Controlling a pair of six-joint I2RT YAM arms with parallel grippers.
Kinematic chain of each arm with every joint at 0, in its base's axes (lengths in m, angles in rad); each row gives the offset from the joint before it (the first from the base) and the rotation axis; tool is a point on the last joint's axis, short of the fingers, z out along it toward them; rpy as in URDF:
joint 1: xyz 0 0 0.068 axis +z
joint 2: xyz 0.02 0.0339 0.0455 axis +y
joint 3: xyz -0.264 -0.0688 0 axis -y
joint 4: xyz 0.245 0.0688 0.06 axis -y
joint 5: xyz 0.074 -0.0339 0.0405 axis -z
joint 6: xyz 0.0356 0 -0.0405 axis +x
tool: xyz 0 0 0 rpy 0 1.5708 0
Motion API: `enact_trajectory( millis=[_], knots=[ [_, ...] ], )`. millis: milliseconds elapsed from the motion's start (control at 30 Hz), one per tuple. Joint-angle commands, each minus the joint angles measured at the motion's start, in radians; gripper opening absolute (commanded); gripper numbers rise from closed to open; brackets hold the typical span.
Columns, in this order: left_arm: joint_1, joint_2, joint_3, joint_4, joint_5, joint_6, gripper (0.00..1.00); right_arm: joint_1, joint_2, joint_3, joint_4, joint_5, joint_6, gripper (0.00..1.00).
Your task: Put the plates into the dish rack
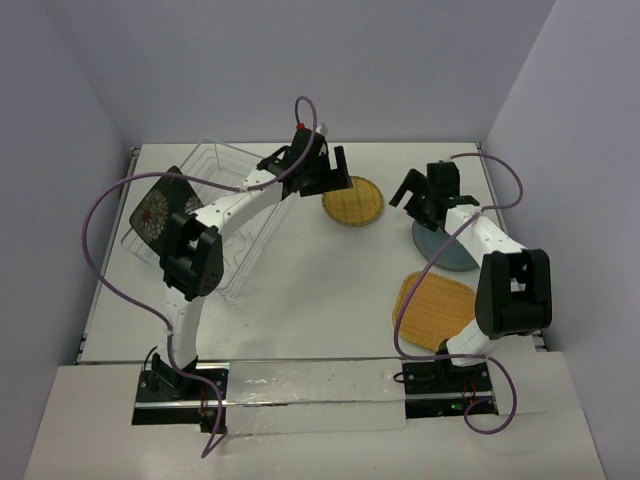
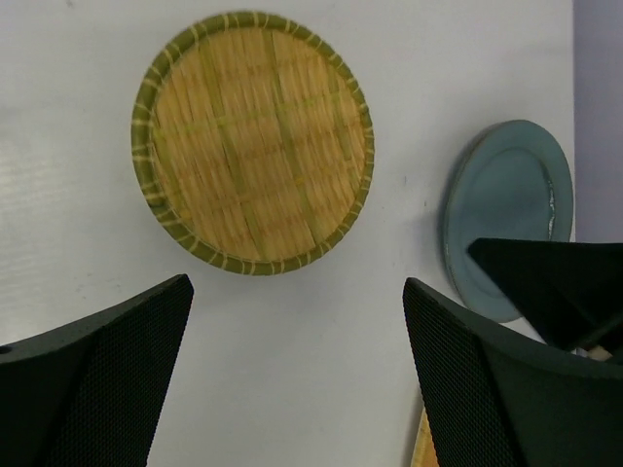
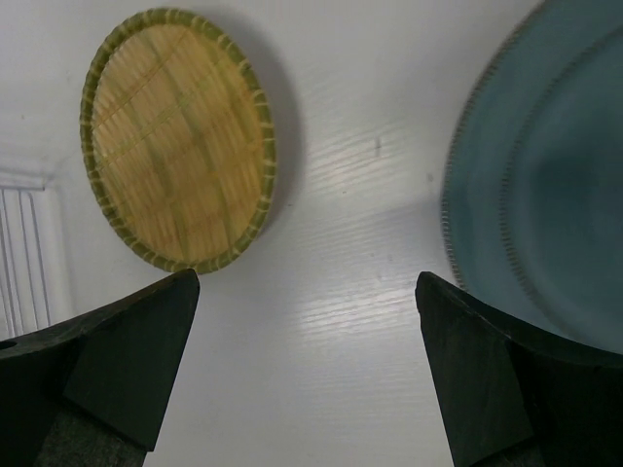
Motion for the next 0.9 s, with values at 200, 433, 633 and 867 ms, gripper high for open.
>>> enact_trajectory(
  millis=[200, 433, 633, 867],
  knots=[
    [0.005, 0.163, 0.101, -0.043, -0.107, -0.208, 0.88, -0.024, 0.02, 0.056, 0.09, -0.101, -0.022, 1.0],
    [0.007, 0.158, 0.057, -0.051, -0.158, -0.252, 0.89, -0.014, 0.148, 0.151, 0.098, -0.126, -0.034, 1.0],
    [0.016, 0.205, 0.07, -0.06, -0.185, -0.26, 0.87, 0.029, 0.301, 0.27, 0.092, -0.142, -0.044, 1.0],
    [0.037, 0.266, 0.098, -0.047, -0.176, -0.26, 0.8, 0.046, 0.368, 0.32, 0.085, -0.147, -0.023, 0.99]
  ],
)
